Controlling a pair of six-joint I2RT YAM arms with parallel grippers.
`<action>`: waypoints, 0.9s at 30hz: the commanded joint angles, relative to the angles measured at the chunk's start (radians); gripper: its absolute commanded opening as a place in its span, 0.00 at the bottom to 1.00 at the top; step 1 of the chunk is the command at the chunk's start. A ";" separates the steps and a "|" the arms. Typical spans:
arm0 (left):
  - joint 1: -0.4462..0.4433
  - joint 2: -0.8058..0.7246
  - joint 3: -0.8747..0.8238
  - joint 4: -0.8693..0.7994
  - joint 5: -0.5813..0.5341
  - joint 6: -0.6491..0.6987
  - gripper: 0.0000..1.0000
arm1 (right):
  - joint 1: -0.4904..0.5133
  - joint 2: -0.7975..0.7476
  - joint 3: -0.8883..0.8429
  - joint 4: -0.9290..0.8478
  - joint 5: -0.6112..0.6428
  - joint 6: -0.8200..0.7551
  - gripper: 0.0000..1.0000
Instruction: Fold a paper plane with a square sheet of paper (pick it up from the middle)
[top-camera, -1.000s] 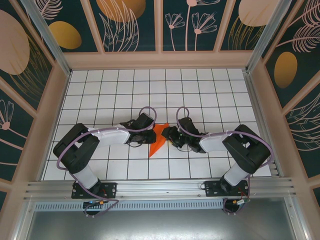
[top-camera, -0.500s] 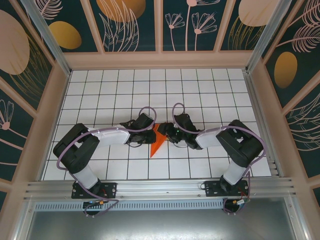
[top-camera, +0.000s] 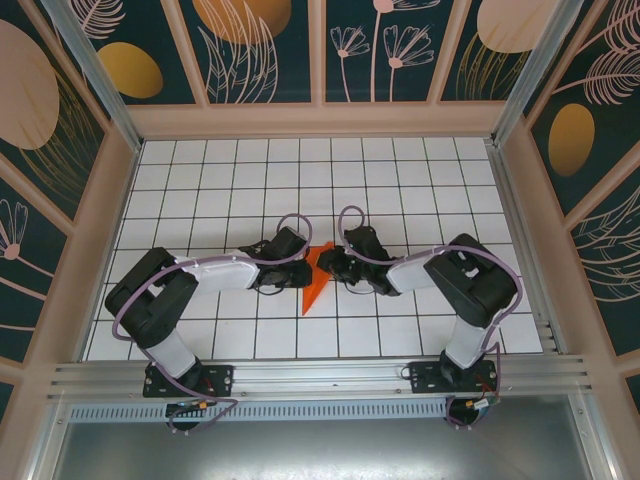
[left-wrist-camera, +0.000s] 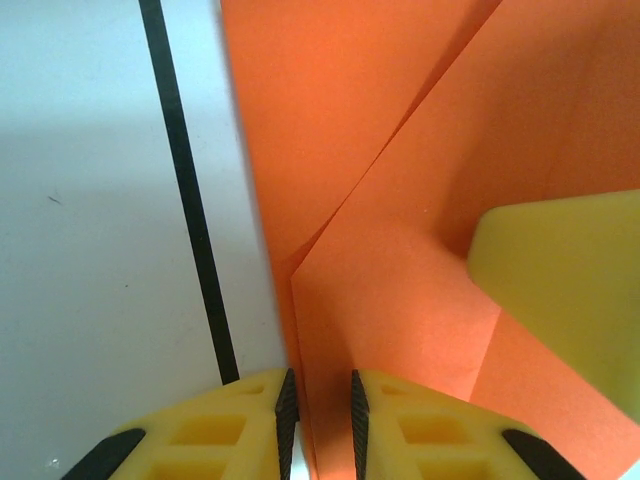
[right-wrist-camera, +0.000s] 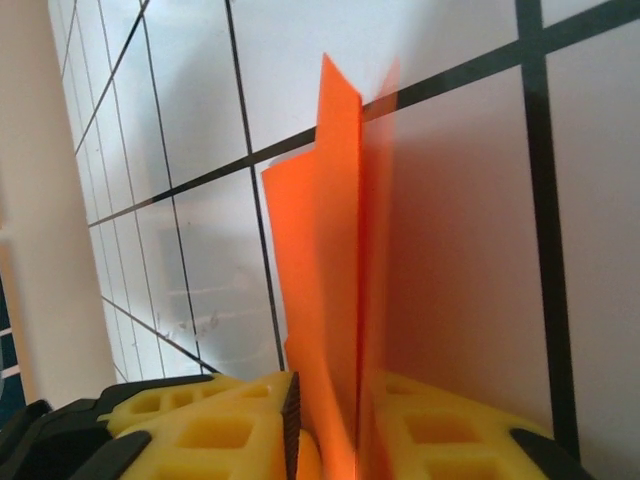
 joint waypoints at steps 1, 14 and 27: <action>-0.003 -0.031 -0.013 0.014 0.018 -0.013 0.25 | -0.003 0.009 0.038 -0.025 -0.003 -0.034 0.18; -0.003 -0.452 -0.142 0.000 -0.345 -0.104 0.33 | 0.009 -0.235 0.302 -0.815 0.415 -0.305 0.08; -0.003 -0.865 -0.344 -0.026 -0.677 -0.235 0.62 | 0.179 0.186 0.877 -1.701 0.995 -0.239 0.10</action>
